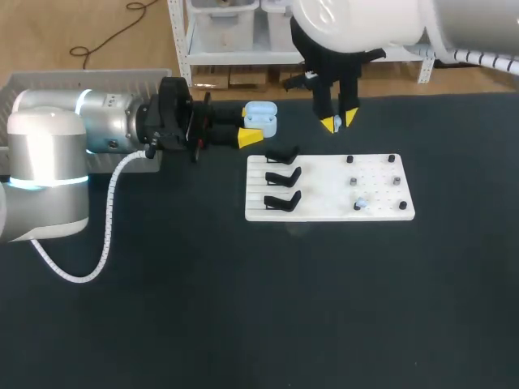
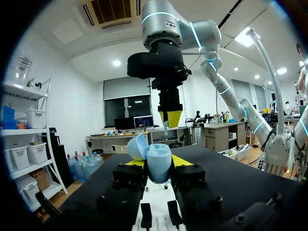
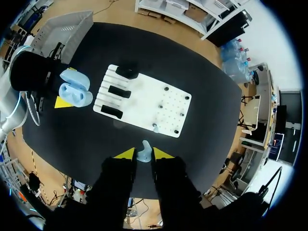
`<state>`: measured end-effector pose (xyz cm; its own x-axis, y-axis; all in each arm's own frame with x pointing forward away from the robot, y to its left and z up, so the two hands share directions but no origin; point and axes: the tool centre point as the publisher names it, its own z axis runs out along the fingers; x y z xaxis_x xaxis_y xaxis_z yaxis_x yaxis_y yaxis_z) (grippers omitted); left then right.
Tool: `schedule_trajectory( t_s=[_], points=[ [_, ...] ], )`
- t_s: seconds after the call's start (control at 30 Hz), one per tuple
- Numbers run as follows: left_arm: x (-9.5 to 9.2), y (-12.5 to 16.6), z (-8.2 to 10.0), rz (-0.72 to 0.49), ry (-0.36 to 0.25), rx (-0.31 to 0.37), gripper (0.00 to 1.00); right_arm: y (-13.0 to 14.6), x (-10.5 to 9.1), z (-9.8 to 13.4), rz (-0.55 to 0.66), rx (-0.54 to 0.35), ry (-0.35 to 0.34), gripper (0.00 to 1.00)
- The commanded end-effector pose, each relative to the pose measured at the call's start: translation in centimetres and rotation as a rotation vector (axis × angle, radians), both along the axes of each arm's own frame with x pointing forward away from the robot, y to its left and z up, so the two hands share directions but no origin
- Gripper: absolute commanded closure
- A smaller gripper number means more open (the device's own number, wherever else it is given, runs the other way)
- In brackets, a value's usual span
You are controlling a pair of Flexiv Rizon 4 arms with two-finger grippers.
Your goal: Pick up each earbud case from the left stands, insert the matching earbuds, close the lid, and place the case in the box.
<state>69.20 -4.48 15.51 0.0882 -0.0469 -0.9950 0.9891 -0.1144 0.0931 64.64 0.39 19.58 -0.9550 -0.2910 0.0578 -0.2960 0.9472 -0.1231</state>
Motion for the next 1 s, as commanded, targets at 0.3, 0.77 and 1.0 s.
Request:
schedule_trajectory(
  t_s=[0.3,0.77,1.0],
  points=[
    [0.1,0.0,-0.1,-0.001,-0.001,-0.001,1.0,3.6,1.7,0.4,-0.097,0.047,0.036,1.0],
    [0.1,0.0,-0.1,-0.001,-0.001,-0.001,1.0,5.8,3.0,1.3,-0.43,0.076,0.0,1.0],
    [0.1,0.0,-0.1,-0.001,-0.001,-0.001,1.0,5.8,3.0,1.3,-0.43,0.076,0.0,1.0]
  ],
)
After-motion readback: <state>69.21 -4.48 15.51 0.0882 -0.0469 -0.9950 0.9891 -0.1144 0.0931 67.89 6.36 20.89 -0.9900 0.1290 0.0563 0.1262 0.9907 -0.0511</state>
